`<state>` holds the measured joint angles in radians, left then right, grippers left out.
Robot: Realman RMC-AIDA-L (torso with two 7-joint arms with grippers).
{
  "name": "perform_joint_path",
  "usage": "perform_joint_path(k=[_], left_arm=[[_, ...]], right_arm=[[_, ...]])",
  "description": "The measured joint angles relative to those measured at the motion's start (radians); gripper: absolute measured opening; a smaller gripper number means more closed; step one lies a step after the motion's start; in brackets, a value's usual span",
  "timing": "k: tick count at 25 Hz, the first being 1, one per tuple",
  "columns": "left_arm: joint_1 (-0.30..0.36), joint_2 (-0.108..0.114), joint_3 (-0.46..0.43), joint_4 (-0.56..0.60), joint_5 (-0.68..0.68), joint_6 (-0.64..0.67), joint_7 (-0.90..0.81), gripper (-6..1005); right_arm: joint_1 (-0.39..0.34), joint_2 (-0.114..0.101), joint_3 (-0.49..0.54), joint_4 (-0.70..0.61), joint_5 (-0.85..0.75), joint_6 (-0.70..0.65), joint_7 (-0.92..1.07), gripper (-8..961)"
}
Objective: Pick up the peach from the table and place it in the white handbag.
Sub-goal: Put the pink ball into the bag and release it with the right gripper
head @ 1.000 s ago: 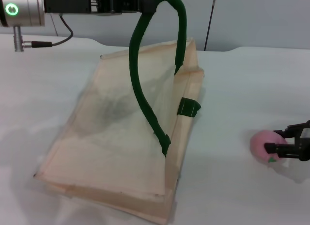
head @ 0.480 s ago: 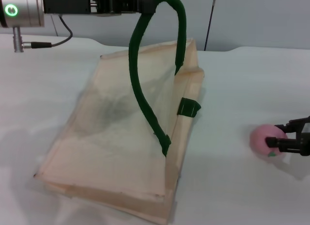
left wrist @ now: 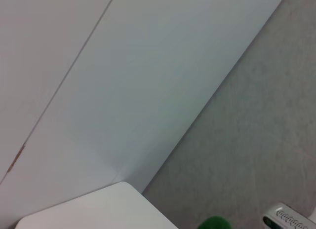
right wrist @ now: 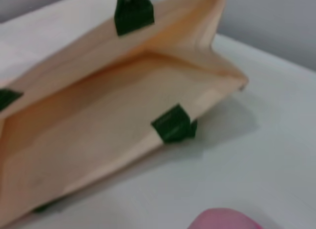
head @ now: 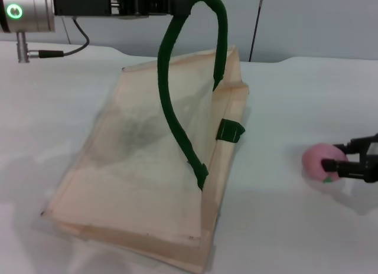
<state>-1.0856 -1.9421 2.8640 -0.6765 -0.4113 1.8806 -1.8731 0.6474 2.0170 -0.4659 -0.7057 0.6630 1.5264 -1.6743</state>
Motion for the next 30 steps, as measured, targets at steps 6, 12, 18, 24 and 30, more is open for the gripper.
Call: perform_joint_path(k=[6,12,18,24,30], left_arm=[[-0.012,0.001,0.0,0.0,-0.02,0.0,-0.005,114],[-0.04,0.006,0.0,0.0,-0.023,0.0,-0.007,114],[-0.06,0.01,0.0,0.002,-0.033,0.0,-0.008,114],[-0.068,0.011,0.0,0.007,-0.057,0.0,-0.009,114],[-0.078,0.012,0.0,0.01,-0.081,-0.003,-0.012,113]], right_arm=[[0.05,0.003,-0.035,0.023,0.082,0.005,-0.027,443],[0.139,0.005,-0.089,0.114,0.118,0.005,-0.067,438],[0.223,0.007,-0.123,0.209,0.145,0.0,-0.109,437],[0.308,0.011,-0.136,0.313,0.155,-0.077,-0.134,434],[0.374,0.016,-0.177,0.4,0.156,-0.212,-0.138,434]])
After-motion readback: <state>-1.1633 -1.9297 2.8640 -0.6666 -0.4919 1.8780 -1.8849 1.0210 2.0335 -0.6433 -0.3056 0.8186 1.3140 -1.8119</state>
